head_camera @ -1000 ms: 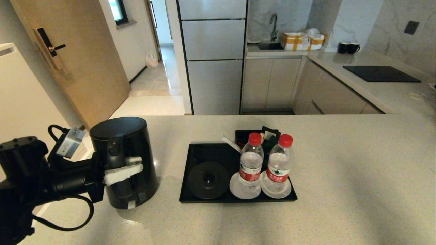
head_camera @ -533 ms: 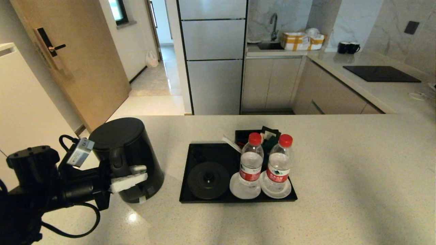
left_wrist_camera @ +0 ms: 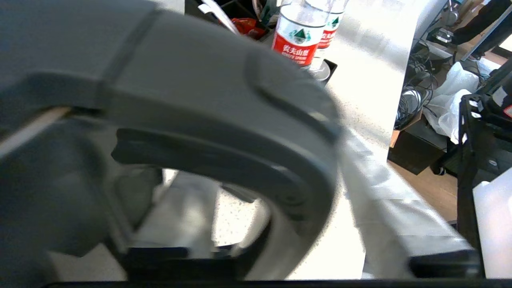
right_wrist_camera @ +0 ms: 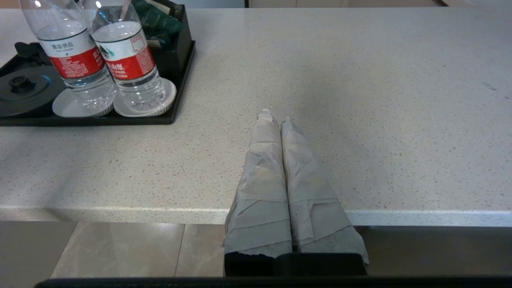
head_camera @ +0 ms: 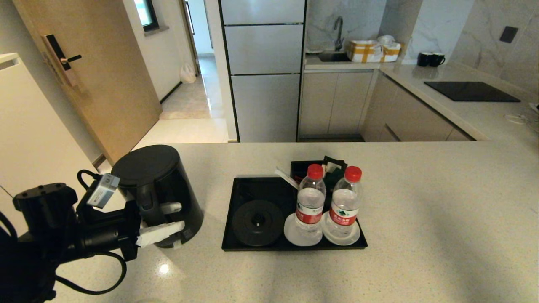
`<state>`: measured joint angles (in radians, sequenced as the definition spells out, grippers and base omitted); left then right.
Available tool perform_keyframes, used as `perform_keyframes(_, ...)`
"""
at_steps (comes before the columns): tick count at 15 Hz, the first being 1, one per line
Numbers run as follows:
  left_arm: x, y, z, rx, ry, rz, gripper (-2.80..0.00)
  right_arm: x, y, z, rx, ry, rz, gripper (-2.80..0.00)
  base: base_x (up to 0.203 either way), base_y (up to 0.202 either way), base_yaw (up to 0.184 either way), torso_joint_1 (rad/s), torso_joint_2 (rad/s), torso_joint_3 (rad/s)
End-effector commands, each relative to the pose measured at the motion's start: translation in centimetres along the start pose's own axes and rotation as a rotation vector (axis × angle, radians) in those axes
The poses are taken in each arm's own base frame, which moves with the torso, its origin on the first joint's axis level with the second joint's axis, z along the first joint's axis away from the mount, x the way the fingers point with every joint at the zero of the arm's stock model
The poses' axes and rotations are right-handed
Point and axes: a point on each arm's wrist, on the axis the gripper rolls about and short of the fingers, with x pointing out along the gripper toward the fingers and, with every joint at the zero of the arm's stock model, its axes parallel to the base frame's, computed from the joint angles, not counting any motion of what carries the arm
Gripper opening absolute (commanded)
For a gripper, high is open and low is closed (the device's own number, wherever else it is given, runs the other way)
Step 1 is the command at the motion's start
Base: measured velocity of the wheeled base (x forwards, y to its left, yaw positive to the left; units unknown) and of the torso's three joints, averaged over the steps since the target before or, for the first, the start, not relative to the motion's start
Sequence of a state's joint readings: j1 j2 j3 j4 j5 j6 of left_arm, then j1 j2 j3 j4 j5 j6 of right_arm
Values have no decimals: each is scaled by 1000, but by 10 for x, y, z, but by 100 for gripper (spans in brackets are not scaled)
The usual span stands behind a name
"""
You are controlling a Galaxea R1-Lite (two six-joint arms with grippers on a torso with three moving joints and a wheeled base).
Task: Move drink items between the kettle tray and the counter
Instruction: Place it on the left
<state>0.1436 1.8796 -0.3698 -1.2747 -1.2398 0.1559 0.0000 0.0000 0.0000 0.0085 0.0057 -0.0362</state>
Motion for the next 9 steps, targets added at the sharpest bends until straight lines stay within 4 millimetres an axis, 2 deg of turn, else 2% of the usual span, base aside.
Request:
perform_keyframes(1, -1, -1, 1, 11, -4, -6, 0, 0, 0, 0, -1, -1, 0, -280, 0, 0, 0, 0, 0, 0)
perform_keyframes(3, -5, -8, 6, 18, -8, -2, 0, 0, 0, 0, -1, 1, 0, -280, 0, 0, 0, 0, 0, 0)
perform_keyframes(9, -13, -28, 3, -18, 2, 14, 0, 0, 0, 0, -1, 1, 0, -280, 0, 0, 0, 0, 0, 0)
